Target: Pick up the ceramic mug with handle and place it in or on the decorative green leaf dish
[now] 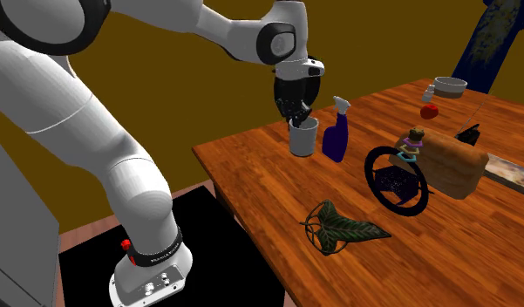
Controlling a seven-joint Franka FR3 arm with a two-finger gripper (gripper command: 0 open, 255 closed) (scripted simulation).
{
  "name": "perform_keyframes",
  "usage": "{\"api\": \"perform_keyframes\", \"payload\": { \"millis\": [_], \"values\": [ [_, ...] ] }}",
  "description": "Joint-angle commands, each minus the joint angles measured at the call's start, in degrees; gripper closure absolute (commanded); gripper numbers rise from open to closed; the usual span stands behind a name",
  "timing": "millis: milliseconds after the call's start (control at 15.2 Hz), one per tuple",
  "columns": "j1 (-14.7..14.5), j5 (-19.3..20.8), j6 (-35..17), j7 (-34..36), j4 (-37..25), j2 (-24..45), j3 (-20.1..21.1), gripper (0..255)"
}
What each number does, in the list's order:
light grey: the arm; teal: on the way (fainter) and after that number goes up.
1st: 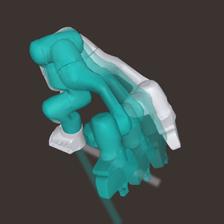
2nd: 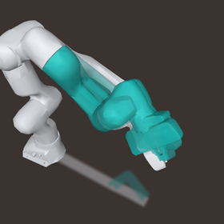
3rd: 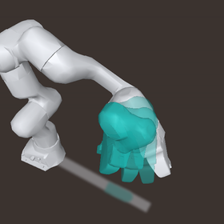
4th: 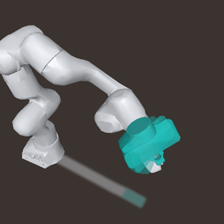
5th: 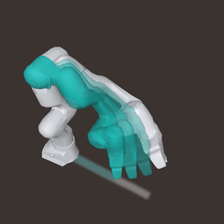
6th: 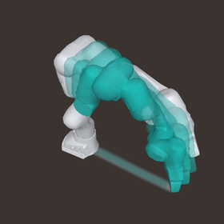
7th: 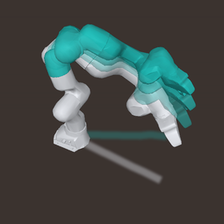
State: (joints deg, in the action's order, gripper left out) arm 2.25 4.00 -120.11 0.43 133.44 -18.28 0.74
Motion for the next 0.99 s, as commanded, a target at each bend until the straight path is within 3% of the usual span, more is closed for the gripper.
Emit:
{"api": "perform_keyframes", "payload": {
  "millis": [0,924],
  "values": [
    [1.1,0.4,0.2,-2.8,0.4,-0.8,-1.9,255],
    [8.8,2.8,1.7,-23.3,-3.5,0.1,-16.0,255]
  ]
}}
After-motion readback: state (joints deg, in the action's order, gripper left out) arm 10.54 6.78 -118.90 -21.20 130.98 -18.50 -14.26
